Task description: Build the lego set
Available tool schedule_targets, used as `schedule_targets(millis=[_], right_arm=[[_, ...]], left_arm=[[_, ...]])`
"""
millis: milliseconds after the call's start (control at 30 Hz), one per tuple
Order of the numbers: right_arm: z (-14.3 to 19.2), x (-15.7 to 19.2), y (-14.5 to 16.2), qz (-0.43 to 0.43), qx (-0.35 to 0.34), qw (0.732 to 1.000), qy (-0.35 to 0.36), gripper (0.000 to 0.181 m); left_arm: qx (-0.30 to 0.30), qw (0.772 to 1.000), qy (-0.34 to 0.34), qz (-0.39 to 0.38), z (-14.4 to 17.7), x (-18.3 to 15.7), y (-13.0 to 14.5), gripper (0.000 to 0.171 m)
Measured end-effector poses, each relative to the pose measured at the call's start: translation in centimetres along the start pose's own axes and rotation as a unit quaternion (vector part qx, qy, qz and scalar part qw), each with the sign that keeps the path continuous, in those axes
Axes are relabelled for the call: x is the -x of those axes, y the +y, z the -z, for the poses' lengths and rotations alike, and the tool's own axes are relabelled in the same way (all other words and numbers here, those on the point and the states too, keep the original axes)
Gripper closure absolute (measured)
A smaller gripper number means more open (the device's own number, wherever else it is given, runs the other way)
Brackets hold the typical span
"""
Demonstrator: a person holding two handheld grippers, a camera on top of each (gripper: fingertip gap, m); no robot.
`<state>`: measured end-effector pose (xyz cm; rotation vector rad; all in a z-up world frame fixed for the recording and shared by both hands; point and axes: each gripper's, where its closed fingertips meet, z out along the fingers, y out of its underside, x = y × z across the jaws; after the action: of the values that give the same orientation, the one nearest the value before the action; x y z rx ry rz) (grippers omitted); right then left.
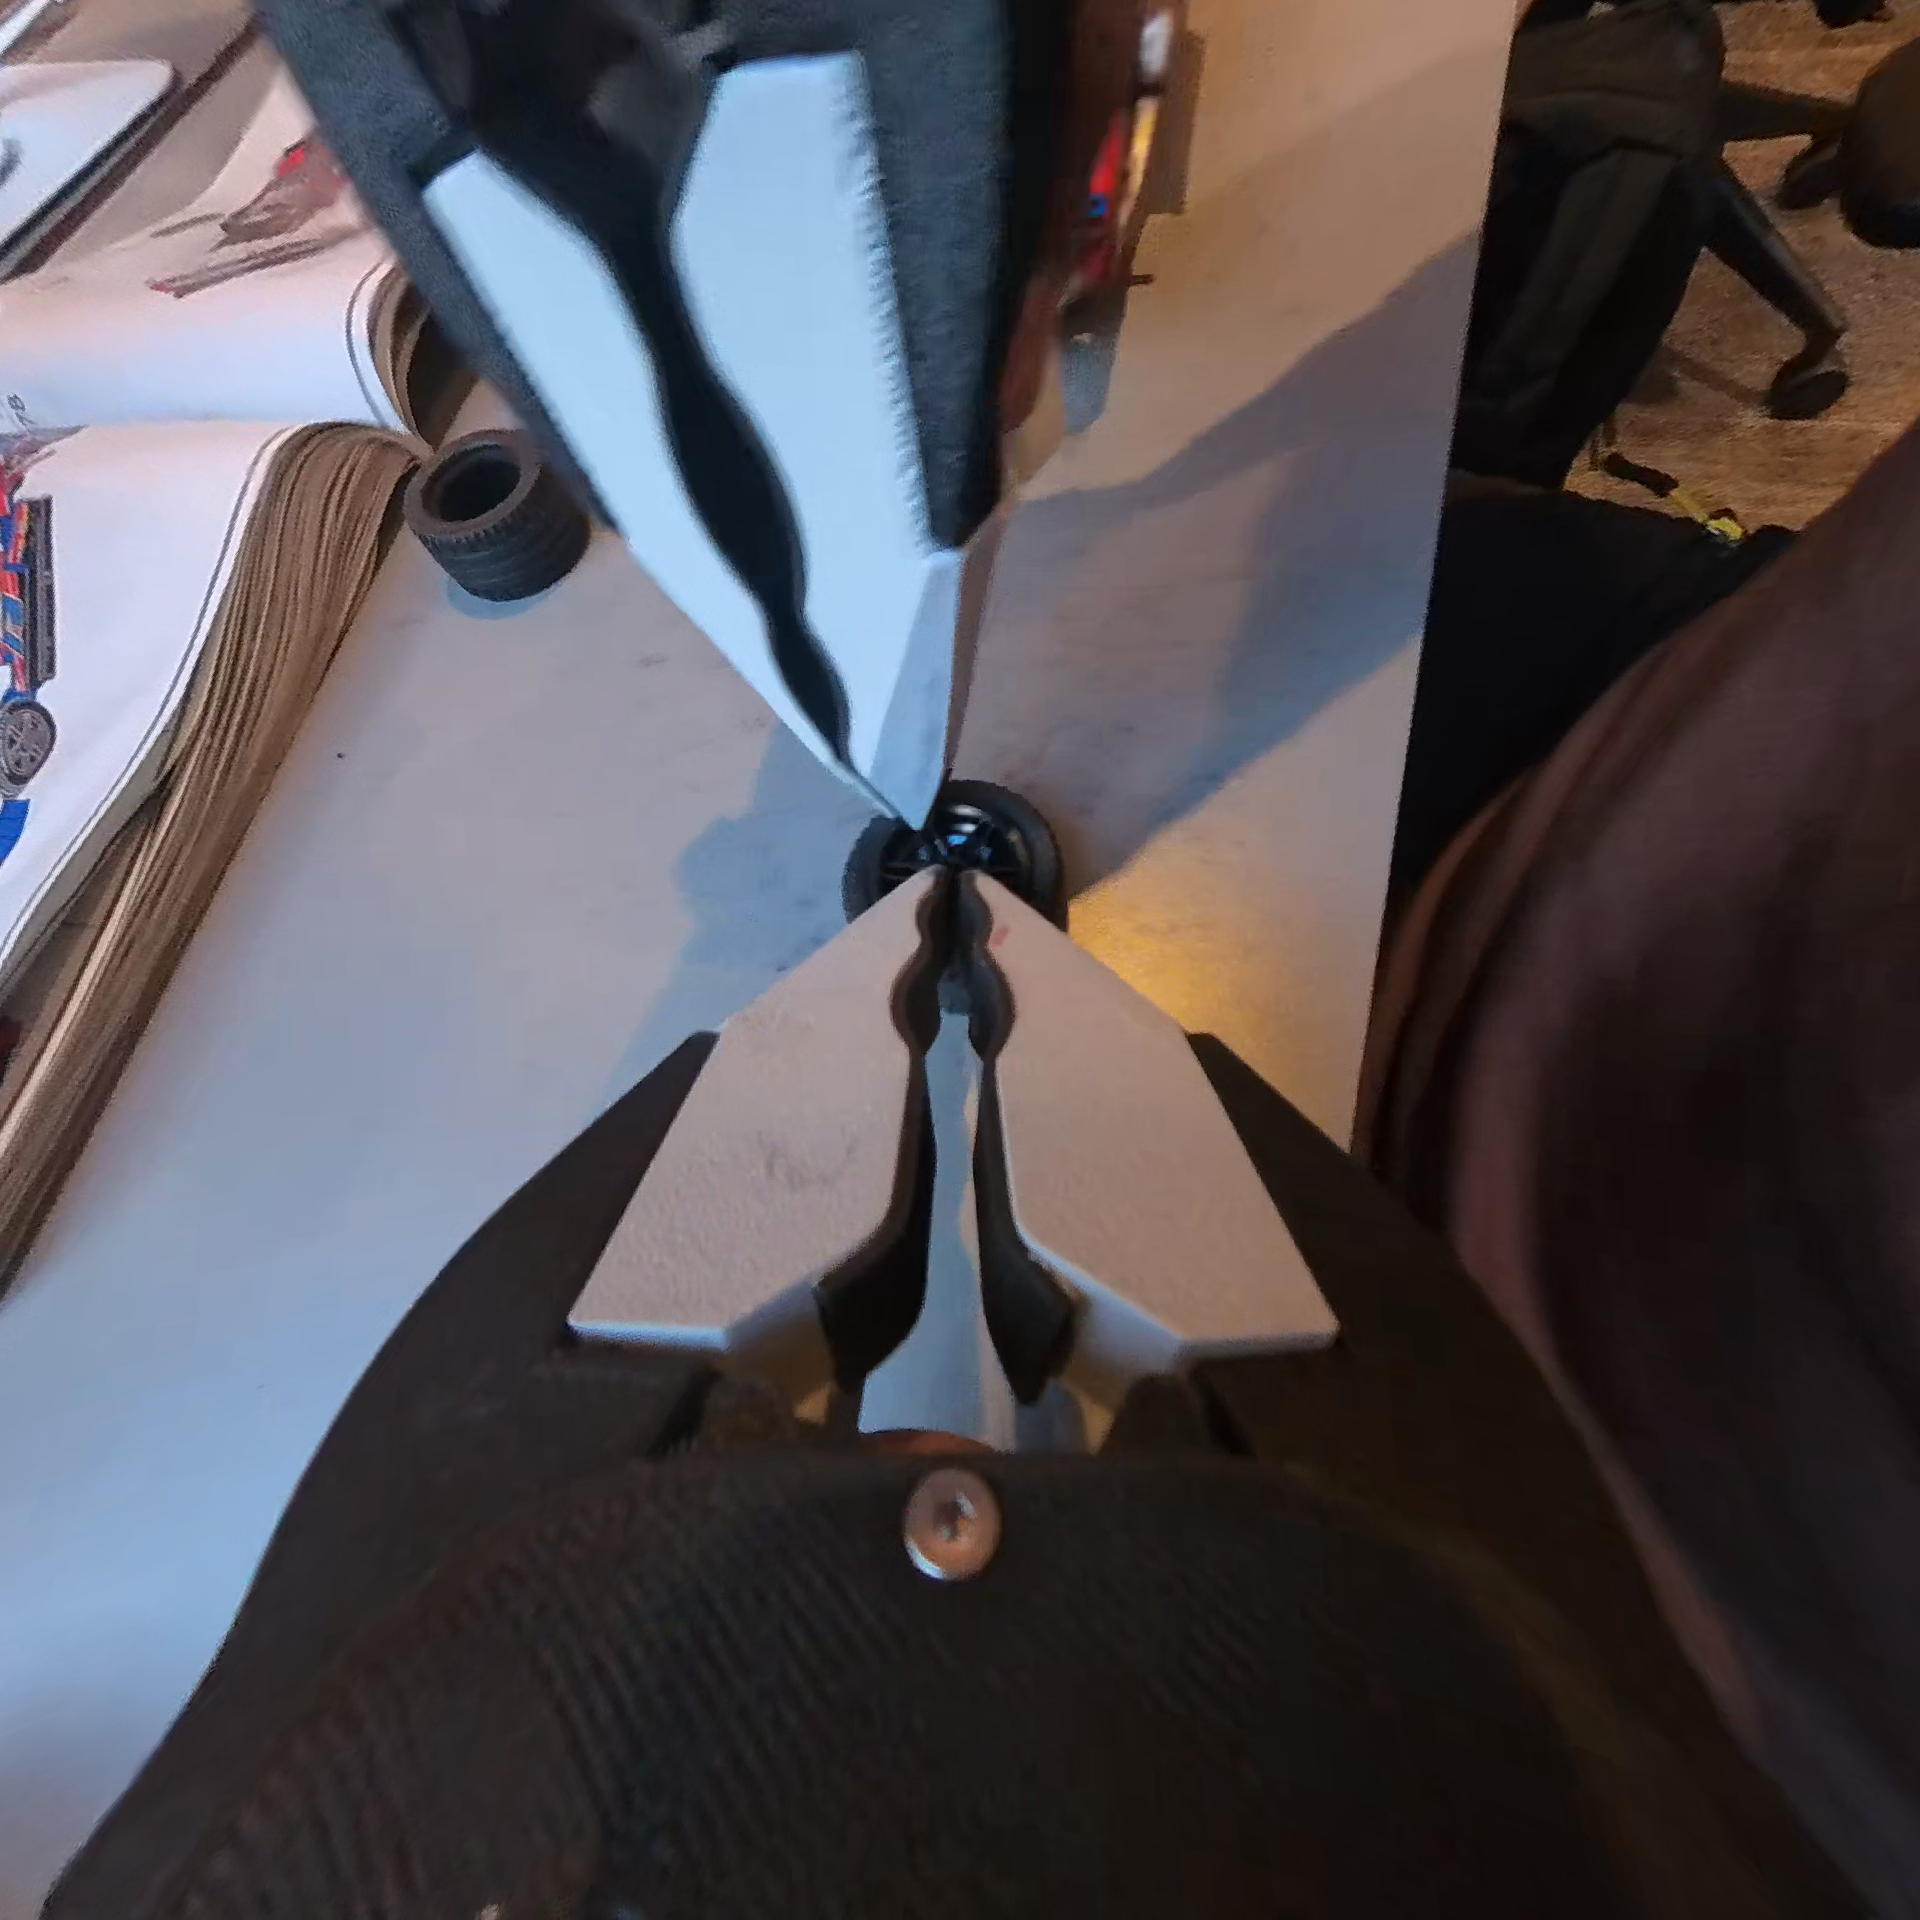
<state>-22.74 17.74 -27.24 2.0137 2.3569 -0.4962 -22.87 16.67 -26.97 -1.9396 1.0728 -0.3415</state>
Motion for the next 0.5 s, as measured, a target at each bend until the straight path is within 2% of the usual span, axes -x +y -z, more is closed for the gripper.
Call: schedule_targets(millis=[133,367,500], right_arm=[[-0.14,-0.07,-0.01,0.012,0.051,0.998,-0.023,0.181],[-0.27,-0.09,-0.02,0.01,0.078,0.996,-0.048,0.181],[-0.31,-0.13,-0.14,0.04,0.086,0.995,-0.016,0.181]], left_arm=[[-0.001,1.0,-0.006,-0.017,-0.54,-0.42,-0.46,0.171],[-0.004,0.999,-0.015,-0.029,-0.57,-0.42,-0.5,0.171],[-0.004,0.999,-0.023,-0.036,-0.65,-0.41,-0.58,0.171]])
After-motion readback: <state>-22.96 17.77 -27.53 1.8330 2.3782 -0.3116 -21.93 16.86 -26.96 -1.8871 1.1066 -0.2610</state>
